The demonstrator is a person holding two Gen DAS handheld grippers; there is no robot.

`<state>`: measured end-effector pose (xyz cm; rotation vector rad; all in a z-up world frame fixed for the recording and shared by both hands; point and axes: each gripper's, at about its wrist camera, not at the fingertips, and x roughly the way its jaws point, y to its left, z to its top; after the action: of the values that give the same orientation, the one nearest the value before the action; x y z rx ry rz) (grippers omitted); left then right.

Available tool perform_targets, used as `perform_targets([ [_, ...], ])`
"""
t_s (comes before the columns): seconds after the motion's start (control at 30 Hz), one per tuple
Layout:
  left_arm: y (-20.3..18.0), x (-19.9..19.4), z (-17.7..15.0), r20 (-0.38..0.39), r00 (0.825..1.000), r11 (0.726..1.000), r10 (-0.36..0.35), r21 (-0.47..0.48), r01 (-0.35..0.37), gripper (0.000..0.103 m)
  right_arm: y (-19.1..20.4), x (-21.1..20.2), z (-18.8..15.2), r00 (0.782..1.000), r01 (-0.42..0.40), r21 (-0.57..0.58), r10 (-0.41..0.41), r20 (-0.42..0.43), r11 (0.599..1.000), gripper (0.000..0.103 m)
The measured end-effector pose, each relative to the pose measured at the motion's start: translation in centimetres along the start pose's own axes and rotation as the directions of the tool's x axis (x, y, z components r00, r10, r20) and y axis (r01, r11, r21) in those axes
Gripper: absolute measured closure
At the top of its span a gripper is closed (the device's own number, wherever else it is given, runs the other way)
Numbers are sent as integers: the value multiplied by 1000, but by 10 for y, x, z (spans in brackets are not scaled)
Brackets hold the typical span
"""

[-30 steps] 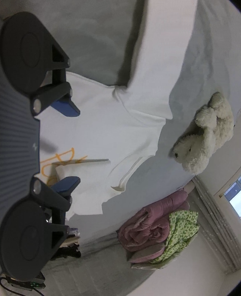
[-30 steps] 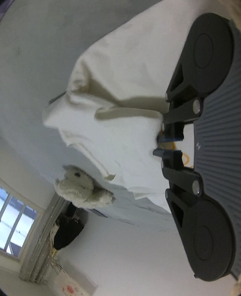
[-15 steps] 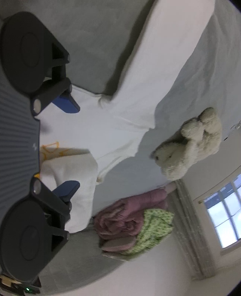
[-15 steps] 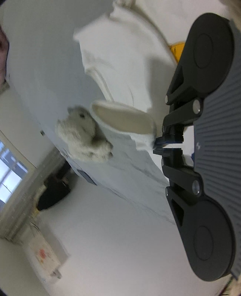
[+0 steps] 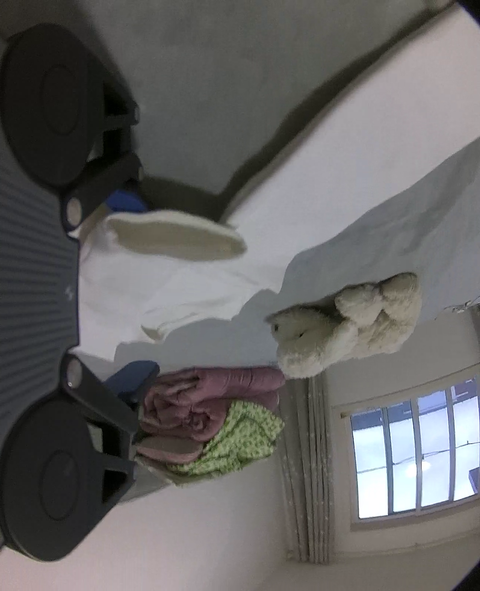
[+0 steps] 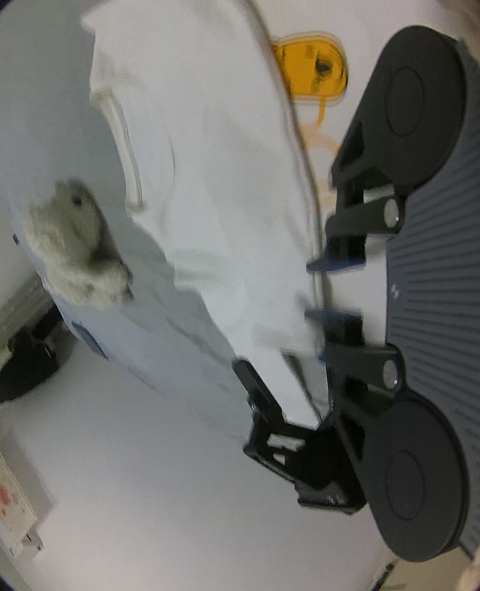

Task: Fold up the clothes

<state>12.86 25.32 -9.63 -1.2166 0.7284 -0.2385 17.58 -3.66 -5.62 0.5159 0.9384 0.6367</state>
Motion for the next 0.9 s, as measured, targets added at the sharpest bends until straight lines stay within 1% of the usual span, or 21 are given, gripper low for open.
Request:
perform_targets([
  [0.03, -1, 0, 0, 2, 1000, 1000, 21, 13, -21, 31, -7, -9, -2, 1000, 16, 6, -16, 16, 1000, 58],
  [0.07, -3, 0, 0, 4, 999, 999, 42, 27, -42, 37, -15, -18, -4, 999, 35, 13, -35, 26, 999, 58],
  [0.1, -5, 0, -1, 8, 997, 996, 71, 44, -72, 41, -26, -26, -5, 998, 55, 28, -56, 35, 998, 58],
  [0.13, -8, 1, -1, 12, 995, 993, 101, 62, -102, 50, -37, -32, -5, 996, 73, 51, -75, 47, 996, 58],
  [0.17, -11, 2, -2, 19, 991, 987, 132, 85, -134, 57, -49, -39, -6, 994, 90, 75, -94, 59, 993, 58],
  [0.23, -18, 4, -4, 37, 982, 974, 183, 127, -186, 64, -72, -55, -8, 987, 118, 133, -130, 90, 984, 58],
  [0.3, -24, 5, -6, 56, 973, 959, 224, 165, -230, 71, -92, -70, -13, 981, 128, 191, -153, 120, 973, 58],
  [0.37, -28, 6, -7, 77, 962, 941, 263, 198, -273, 82, -106, -78, -14, 974, 128, 238, -167, 151, 963, 58],
  [0.5, -36, 7, -7, 127, 939, 902, 320, 263, -343, 91, -125, -86, -13, 960, 104, 293, -173, 219, 950, 58],
  [0.53, -37, 7, -8, 134, 936, 895, 325, 275, -350, 95, -128, -85, -12, 957, 95, 303, -170, 234, 948, 58],
  [0.6, -38, 6, -9, 148, 931, 882, 334, 301, -364, 97, -133, -85, -9, 950, 75, 322, -165, 263, 944, 58],
  [0.67, -40, 4, -13, 161, 929, 871, 335, 323, -370, 98, -138, -82, -5, 944, 50, 343, -157, 291, 938, 58],
  [0.77, -48, 4, -17, 177, 930, 856, 322, 365, -366, 98, -147, -82, 2, 931, 5, 378, -142, 337, 926, 58],
  [0.9, -58, 8, -18, 197, 929, 835, 314, 409, -369, 99, -159, -81, 8, 907, -83, 423, -108, 407, 902, 59],
])
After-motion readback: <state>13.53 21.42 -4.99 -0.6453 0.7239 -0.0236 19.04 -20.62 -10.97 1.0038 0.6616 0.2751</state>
